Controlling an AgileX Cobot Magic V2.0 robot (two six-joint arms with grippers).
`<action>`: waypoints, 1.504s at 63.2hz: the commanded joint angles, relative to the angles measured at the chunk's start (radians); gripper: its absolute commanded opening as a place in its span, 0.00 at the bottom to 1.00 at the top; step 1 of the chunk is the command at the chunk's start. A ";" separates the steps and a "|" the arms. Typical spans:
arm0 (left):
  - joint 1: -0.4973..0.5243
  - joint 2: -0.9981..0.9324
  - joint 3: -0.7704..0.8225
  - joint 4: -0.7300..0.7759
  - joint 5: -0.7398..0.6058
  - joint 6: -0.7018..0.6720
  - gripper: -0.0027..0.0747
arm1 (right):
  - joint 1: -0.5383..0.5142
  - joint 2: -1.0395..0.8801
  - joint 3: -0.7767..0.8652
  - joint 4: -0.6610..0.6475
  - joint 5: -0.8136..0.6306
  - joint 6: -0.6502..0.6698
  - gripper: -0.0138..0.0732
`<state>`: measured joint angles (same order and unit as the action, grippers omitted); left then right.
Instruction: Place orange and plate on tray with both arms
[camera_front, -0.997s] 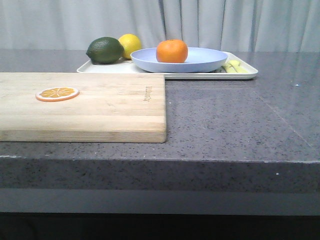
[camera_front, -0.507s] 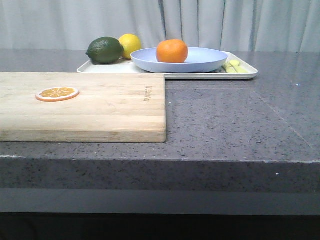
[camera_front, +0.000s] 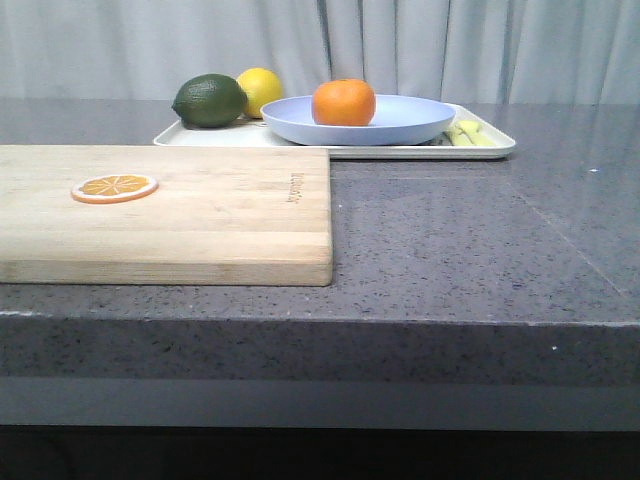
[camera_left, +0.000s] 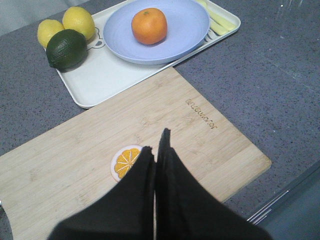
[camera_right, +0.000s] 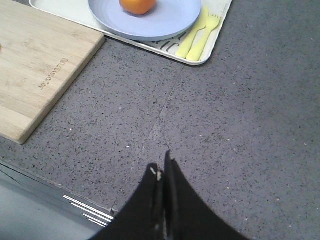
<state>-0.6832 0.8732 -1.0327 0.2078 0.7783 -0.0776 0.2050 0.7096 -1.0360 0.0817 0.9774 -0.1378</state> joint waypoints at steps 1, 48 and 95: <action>0.010 -0.026 -0.004 0.004 -0.073 -0.001 0.01 | 0.000 0.007 -0.022 -0.010 -0.073 -0.004 0.08; 0.498 -0.683 0.795 -0.195 -0.645 -0.001 0.01 | 0.000 0.007 -0.022 -0.010 -0.073 -0.004 0.08; 0.562 -0.896 1.067 -0.293 -0.814 -0.005 0.01 | 0.000 0.006 -0.022 -0.010 -0.072 -0.004 0.08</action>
<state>-0.1261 -0.0040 0.0066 -0.0763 0.0445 -0.0776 0.2050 0.7096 -1.0360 0.0817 0.9774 -0.1378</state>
